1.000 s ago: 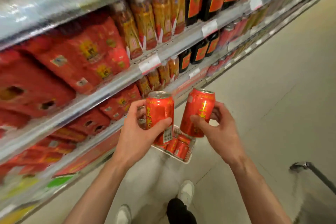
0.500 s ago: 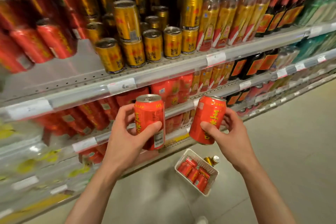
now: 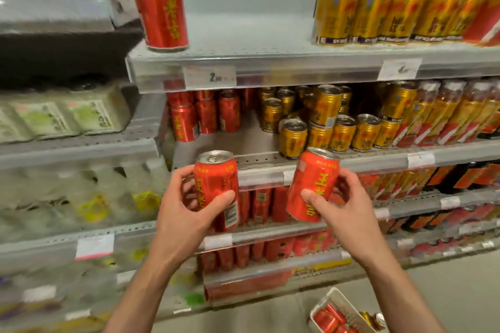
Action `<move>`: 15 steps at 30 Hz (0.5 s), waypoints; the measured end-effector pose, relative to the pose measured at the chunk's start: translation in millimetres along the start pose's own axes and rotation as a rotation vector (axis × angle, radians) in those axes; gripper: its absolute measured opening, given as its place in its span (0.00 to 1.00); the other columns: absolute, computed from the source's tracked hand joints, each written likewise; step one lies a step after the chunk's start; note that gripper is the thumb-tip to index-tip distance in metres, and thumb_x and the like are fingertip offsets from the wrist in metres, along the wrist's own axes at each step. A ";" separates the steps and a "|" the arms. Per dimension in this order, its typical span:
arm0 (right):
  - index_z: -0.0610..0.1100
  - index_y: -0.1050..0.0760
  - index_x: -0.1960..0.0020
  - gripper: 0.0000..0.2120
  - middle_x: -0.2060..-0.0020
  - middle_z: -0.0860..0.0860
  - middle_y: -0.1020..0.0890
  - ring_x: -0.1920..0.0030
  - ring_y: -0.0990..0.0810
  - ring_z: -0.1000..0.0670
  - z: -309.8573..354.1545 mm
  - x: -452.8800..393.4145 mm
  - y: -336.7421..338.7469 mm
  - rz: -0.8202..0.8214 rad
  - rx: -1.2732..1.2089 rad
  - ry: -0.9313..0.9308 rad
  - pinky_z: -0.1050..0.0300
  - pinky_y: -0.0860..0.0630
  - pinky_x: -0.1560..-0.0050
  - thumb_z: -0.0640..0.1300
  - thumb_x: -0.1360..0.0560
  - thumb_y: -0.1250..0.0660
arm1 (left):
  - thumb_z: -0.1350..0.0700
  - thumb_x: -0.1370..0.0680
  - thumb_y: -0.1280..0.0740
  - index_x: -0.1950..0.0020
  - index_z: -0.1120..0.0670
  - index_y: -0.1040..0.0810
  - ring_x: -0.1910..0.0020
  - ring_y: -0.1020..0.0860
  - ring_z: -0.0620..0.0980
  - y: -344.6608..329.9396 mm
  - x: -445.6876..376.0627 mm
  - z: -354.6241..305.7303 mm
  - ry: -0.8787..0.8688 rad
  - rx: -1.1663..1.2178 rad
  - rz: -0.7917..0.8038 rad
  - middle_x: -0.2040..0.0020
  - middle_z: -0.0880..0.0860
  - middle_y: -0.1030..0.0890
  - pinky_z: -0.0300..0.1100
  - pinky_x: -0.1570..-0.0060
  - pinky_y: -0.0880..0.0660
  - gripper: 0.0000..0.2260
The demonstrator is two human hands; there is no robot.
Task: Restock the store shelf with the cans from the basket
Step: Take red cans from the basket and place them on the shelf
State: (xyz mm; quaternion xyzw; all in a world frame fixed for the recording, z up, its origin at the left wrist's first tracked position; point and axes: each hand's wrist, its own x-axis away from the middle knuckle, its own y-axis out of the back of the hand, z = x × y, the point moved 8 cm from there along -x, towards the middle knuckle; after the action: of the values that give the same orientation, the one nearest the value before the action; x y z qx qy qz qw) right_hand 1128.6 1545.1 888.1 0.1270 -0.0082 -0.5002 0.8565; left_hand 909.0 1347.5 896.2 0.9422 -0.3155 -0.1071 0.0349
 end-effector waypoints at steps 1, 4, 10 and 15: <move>0.43 0.28 0.33 0.26 0.48 0.50 0.17 0.58 0.18 0.68 5.4 -7.9 -11.2 0.024 -0.005 0.015 0.74 0.25 0.60 0.39 0.28 0.22 | 0.49 0.39 0.17 0.41 0.44 0.25 0.50 0.16 0.40 10.5 -5.2 1.2 0.007 -0.010 -0.021 0.46 0.51 0.15 0.35 0.50 0.22 0.30; 0.45 0.28 0.33 0.28 0.45 0.49 0.18 0.56 0.18 0.67 19.4 -35.0 -45.1 0.087 0.000 0.078 0.75 0.25 0.59 0.40 0.29 0.21 | 0.41 0.40 0.18 0.41 0.39 0.26 0.46 0.17 0.42 35.2 -19.8 1.4 0.011 -0.046 -0.100 0.43 0.49 0.16 0.41 0.44 0.23 0.31; 0.46 0.29 0.33 0.30 0.43 0.50 0.18 0.51 0.17 0.63 21.8 -93.5 -103.5 0.245 0.019 0.123 0.70 0.22 0.55 0.41 0.31 0.19 | 0.38 0.39 0.18 0.41 0.35 0.30 0.41 0.22 0.36 45.8 -45.8 4.3 0.030 -0.135 -0.201 0.40 0.41 0.20 0.33 0.43 0.27 0.31; 0.49 0.32 0.31 0.34 0.44 0.56 0.20 0.51 0.17 0.64 18.7 -123.1 -127.0 0.272 0.085 0.115 0.72 0.25 0.52 0.47 0.32 0.19 | 0.48 0.32 0.19 0.36 0.39 0.32 0.40 0.24 0.31 25.5 -68.6 27.0 0.057 -0.175 -0.186 0.38 0.39 0.22 0.29 0.43 0.28 0.30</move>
State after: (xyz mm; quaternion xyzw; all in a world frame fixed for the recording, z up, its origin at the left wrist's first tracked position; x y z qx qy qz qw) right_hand 955.9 1587.6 891.4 0.1894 0.0026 -0.3707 0.9093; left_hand 834.6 1368.5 885.6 0.9634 -0.2152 -0.1102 0.1159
